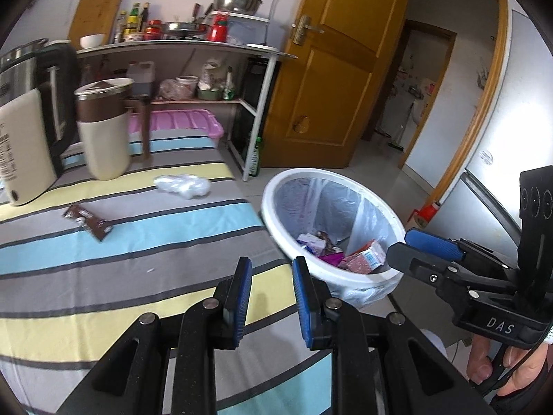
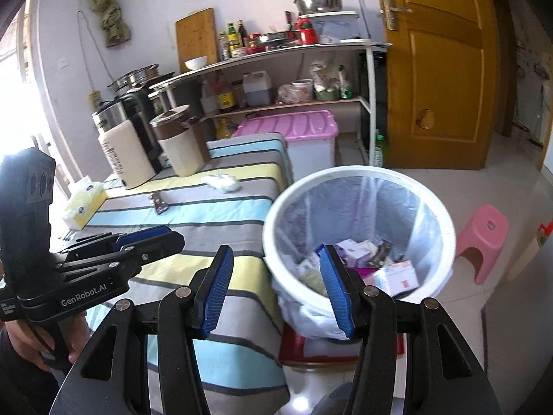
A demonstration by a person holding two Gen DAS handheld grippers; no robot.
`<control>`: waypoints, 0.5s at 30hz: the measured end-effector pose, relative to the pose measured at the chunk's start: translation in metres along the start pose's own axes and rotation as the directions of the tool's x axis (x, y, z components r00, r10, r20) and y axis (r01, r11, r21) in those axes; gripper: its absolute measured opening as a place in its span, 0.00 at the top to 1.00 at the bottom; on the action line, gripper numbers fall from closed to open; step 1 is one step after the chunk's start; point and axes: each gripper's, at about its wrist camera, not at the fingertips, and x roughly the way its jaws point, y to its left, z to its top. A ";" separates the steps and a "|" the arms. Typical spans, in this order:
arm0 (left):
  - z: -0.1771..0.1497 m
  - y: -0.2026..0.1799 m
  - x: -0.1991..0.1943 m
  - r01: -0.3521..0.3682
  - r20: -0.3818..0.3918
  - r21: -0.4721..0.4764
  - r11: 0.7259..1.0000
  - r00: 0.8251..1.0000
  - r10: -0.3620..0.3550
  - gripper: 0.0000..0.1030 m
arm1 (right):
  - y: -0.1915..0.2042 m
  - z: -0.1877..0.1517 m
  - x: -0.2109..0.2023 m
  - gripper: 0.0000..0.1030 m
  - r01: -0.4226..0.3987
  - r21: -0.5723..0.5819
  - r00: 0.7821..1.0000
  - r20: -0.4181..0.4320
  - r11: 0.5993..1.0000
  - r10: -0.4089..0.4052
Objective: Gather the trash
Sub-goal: 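Move both open grippers back over the table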
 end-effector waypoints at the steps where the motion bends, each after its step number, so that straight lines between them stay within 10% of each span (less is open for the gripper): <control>1: -0.001 0.002 -0.002 -0.006 0.002 -0.005 1.000 1.000 0.006 0.77 | 0.004 0.000 0.001 0.48 -0.008 -0.006 1.000 -0.004 1.000 0.008; 15: -0.011 0.047 -0.024 -0.105 0.021 -0.081 0.991 0.994 0.107 0.76 | 0.040 0.007 0.023 0.48 -0.073 -0.075 0.997 -0.033 0.995 0.070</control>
